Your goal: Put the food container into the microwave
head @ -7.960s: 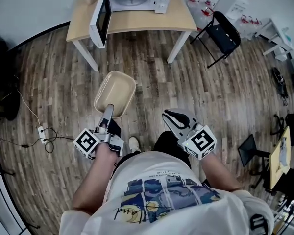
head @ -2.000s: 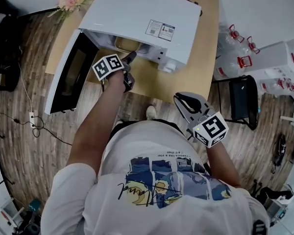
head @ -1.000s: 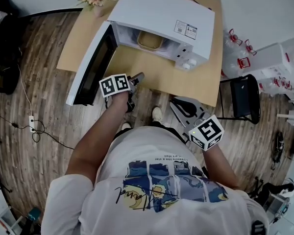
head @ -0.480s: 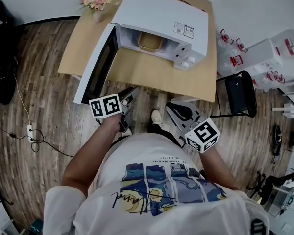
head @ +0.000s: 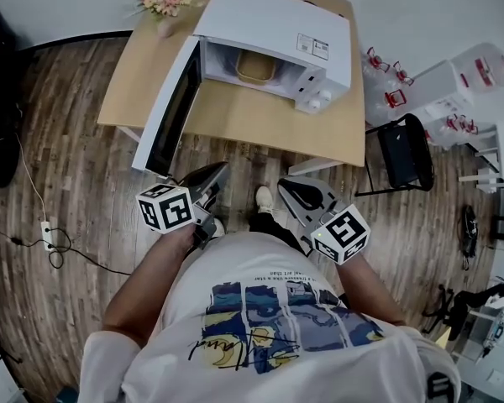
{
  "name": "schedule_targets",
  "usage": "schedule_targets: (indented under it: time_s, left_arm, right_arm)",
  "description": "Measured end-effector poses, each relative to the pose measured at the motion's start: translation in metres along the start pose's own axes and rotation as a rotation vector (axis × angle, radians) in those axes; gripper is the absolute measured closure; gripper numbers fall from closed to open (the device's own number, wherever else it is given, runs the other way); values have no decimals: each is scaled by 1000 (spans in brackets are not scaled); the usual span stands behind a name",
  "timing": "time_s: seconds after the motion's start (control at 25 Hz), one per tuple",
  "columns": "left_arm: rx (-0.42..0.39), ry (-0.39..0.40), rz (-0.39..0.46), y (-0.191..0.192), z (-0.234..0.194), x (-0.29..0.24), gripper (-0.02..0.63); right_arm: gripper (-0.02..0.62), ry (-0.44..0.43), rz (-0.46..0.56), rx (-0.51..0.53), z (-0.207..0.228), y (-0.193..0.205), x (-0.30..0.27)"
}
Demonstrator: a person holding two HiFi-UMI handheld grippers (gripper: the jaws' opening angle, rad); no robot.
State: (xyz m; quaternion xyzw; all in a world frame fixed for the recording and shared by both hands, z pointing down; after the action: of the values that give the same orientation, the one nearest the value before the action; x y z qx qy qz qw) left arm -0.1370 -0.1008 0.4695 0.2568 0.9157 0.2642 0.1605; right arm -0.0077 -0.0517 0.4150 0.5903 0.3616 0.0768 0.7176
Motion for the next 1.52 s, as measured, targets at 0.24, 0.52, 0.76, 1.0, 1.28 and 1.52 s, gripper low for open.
schedule_targets:
  time_s: [0.24,0.52,0.76,1.0,1.28,1.52]
  left_arm:
    - [-73,40,-11,7,17,20,598]
    - [-179,48,-37,9,29,38,598]
    - [-198,55,-25,10,32,46,598]
    - [-207,55,-13,10,36,53,598]
    - [-225,59,-16,13,39,53,598]
    - [-248,57,-25,14,41,50,598]
  right_arm:
    - [584,-5,1,0,-18,3,-2]
    - [586,-13,2,7,-35,3,-9]
    - [586,-19,5,25,-44,-1,-11]
    - [586,-18,8,37,-48,-4,-8]
    - [588,-17,11,49,-50,-3,-5]
    - [588,-7,15,51,-48,-3,-2]
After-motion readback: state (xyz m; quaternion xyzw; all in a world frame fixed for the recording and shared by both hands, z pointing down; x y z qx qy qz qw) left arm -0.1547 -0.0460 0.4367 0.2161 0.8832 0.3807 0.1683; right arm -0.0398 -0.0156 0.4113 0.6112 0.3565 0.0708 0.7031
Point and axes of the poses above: the fingertips, and each gripper's own axes: x backward along the fingers, z to its right, y out of its underside, the point moved 2 cm from there along x, backward along the fingers, and after that the axes turned 1 degree about x, right-handed, at the moved point
